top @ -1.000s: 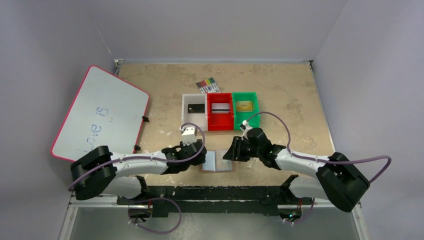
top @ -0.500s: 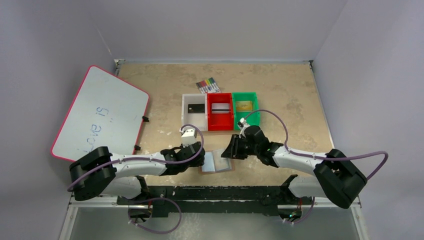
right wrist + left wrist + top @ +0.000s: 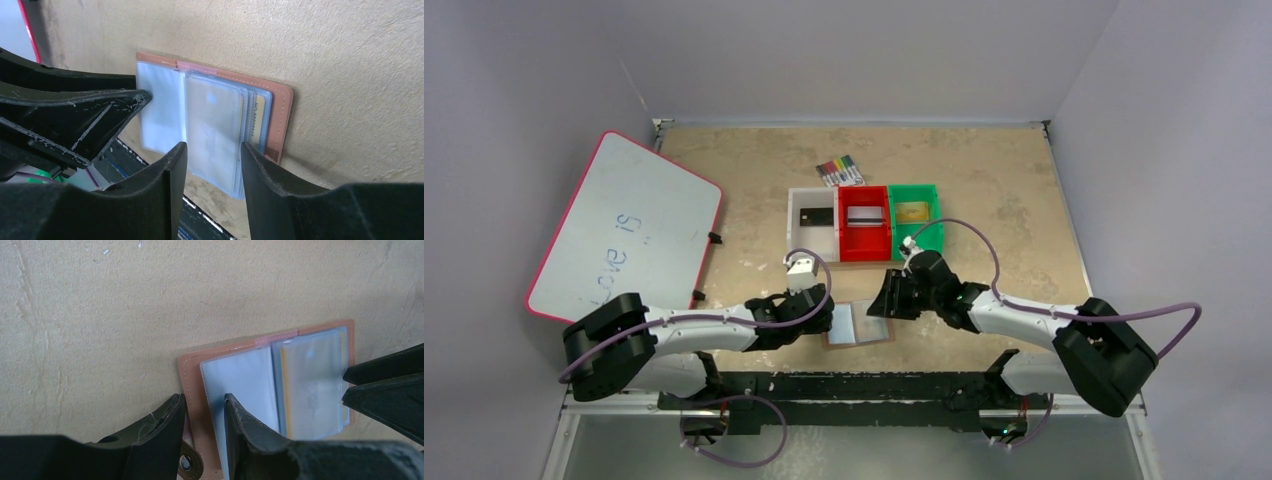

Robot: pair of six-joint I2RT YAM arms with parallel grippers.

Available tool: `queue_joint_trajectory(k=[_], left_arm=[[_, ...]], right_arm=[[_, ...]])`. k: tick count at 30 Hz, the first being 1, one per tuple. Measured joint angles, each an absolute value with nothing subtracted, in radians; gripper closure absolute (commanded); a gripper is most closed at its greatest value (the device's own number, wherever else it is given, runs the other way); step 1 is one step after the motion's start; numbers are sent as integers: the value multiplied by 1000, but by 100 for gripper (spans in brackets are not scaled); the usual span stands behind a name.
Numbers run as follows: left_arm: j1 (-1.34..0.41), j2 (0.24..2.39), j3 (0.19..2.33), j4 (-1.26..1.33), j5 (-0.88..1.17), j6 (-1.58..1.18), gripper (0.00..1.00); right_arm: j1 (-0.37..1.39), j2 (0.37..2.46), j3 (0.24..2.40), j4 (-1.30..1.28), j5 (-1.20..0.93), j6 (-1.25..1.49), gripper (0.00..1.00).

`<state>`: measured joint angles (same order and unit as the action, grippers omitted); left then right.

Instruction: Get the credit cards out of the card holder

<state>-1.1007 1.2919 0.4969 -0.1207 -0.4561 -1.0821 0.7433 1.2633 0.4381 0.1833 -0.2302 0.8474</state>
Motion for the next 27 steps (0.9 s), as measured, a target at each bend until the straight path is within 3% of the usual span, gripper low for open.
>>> queue_joint_trajectory(k=[27], left_arm=[[-1101,1292,496,-121,-456,-1082,68]], right_arm=[[764,1356,471,265,-266,838,55]])
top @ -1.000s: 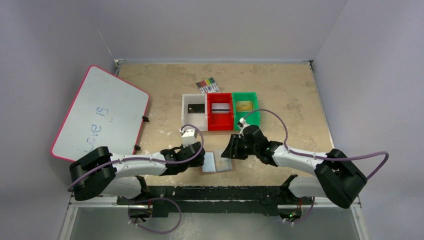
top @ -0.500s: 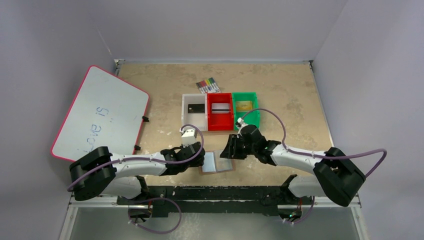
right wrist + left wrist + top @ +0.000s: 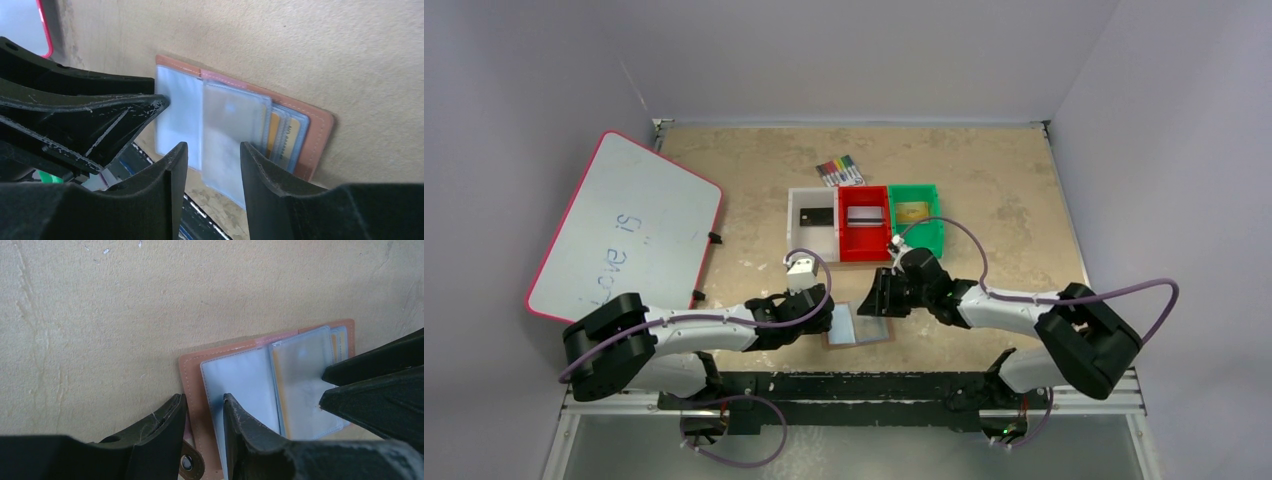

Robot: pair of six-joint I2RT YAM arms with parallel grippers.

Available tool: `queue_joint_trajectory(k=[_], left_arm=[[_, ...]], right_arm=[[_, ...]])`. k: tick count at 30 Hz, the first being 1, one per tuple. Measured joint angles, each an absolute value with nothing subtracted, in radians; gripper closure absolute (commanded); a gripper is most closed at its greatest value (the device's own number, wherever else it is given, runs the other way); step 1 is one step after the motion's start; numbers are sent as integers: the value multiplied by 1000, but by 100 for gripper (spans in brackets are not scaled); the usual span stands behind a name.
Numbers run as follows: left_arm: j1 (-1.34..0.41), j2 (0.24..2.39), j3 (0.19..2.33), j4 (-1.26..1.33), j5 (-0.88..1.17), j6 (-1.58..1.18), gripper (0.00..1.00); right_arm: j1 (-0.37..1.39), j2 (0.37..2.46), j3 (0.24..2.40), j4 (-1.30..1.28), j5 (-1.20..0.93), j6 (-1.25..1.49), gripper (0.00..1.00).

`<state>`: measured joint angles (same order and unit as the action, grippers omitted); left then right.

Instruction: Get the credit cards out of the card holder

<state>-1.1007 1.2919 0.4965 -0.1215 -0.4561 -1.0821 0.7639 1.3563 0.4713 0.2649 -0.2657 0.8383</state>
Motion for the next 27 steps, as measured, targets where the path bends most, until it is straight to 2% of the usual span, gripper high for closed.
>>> queue_joint_trajectory(k=[9,19,27], left_arm=[[-1101,1292,496,-121,-454,-1087,68],[-1101,1278,496,-129,-455,-1092,68],[-1101,1278,496,-129,-454,-1092,68]], right_arm=[[788,1402,474,334,-332,852,56],[798,1219,519,125,-162,844,52],[798,1246,529,59,-122,834,53]])
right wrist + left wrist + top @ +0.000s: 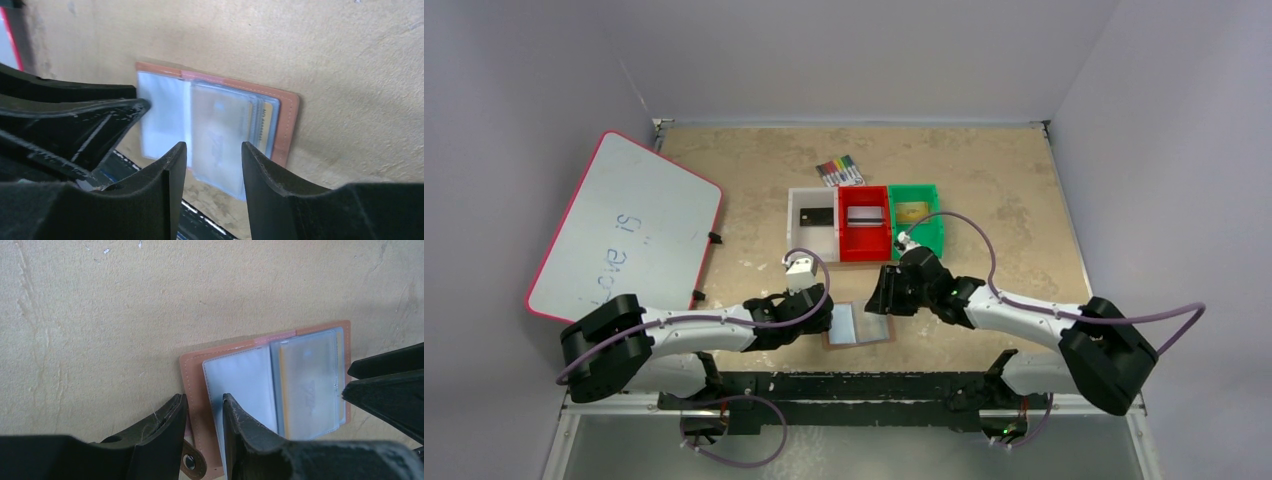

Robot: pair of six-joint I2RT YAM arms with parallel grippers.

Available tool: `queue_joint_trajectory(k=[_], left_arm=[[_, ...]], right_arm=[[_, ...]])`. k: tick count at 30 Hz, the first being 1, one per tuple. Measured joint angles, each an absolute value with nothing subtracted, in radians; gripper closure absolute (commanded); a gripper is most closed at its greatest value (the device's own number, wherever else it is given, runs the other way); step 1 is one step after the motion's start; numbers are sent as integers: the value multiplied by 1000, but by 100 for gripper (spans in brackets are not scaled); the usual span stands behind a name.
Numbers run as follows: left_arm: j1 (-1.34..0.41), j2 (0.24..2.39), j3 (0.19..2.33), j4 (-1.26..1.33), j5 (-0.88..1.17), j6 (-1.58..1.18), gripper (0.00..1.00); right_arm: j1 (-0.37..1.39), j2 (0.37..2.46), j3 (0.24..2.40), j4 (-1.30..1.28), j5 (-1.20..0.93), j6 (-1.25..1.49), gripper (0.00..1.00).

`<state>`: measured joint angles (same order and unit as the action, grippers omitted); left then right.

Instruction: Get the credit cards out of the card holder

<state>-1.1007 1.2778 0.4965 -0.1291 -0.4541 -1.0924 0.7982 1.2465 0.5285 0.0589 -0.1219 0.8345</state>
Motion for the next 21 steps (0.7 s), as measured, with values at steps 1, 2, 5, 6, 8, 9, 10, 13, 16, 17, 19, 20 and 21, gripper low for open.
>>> queue_joint_trajectory(k=[1,2,5,6,8,9,10,13,16,17,19,20,21], left_arm=[[-1101,1278,496,-129,-454,-1092,68],[-1101,1278,496,-129,-454,-1092,68],[-1101,1278,496,-129,-454,-1092,68],[-1101,1278,496,-130,-454,-1092,69],[-1101,1278,496,-132,-454,-1092,69],[-1101,1278,496,-134,-454,-1092,69],[-1101,1278,496,-136,-454,-1092,69],[-1101,1278,496,-140,-454,-1092,69],[-1101,1278,496,-140,-454,-1092,69],[-1101,1278,496,-140,-454,-1092,69],[-1101,1278,496,-140,-454,-1092,69],[-1101,1278,496,-140,-454,-1092,69],[-1101,1278,496,-140,-454,-1092,69]], right_arm=[[798,1260,529,57,-122,832,53],[798,1271,529,57,-123,829,53],[798,1309,529,59,-127,823,55],[798,1320,529,62,-130,821,56],[798,1329,529,78,-140,818,59],[798,1333,529,83,-146,816,60],[798,1337,529,89,-150,813,62],[799,1341,529,94,-153,807,65],[801,1341,529,95,-154,803,65],[802,1341,529,96,-159,802,65],[804,1341,529,96,-171,799,65],[805,1341,529,96,-175,799,65],[807,1341,529,96,-176,798,66]])
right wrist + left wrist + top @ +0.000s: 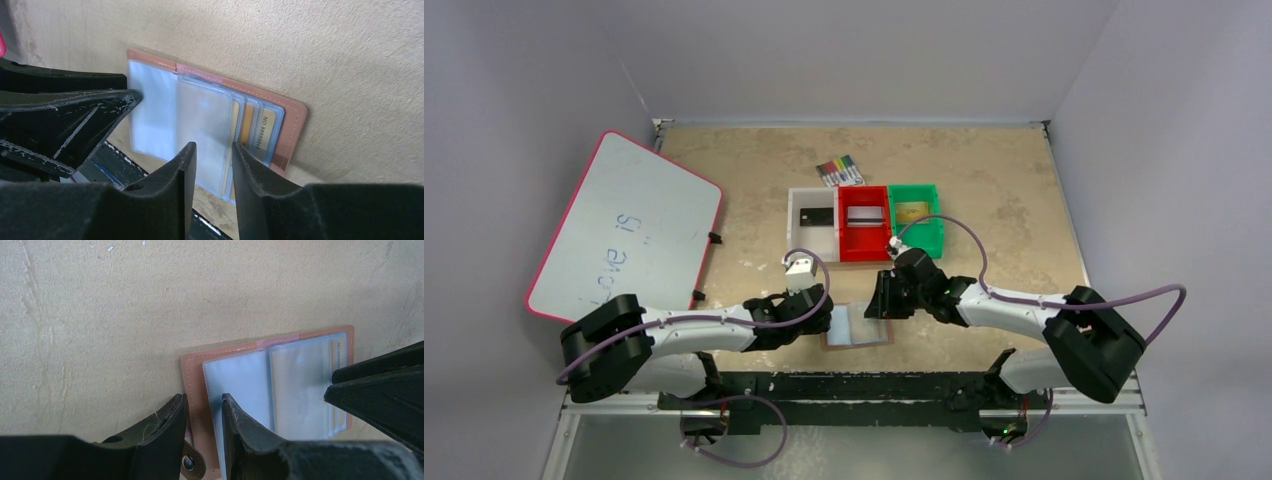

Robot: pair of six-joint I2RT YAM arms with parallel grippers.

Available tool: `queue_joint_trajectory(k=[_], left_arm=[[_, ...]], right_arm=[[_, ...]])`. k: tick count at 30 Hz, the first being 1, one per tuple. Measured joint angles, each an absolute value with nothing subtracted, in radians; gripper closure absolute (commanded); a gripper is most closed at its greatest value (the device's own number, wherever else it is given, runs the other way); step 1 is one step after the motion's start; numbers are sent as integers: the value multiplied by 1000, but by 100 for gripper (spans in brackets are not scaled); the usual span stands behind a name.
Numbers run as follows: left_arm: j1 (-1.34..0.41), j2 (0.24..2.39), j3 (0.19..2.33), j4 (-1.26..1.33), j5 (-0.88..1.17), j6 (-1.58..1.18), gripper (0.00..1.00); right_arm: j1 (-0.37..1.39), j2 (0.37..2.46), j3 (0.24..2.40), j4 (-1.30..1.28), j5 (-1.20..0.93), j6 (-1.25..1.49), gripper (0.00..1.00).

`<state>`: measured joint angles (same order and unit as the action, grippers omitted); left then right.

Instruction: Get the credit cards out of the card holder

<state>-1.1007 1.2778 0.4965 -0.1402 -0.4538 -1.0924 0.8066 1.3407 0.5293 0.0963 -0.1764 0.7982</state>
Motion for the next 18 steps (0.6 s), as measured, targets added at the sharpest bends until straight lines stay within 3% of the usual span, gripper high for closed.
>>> queue_joint_trajectory(k=[5,18], left_arm=[[-1101,1278,496,-140,-454,-1092,69],[-1101,1277,496,-141,-454,-1093,70]], right_arm=[[810,1341,535,100,-186,798,56],[831,1326,590,-3,-97,800,54]])
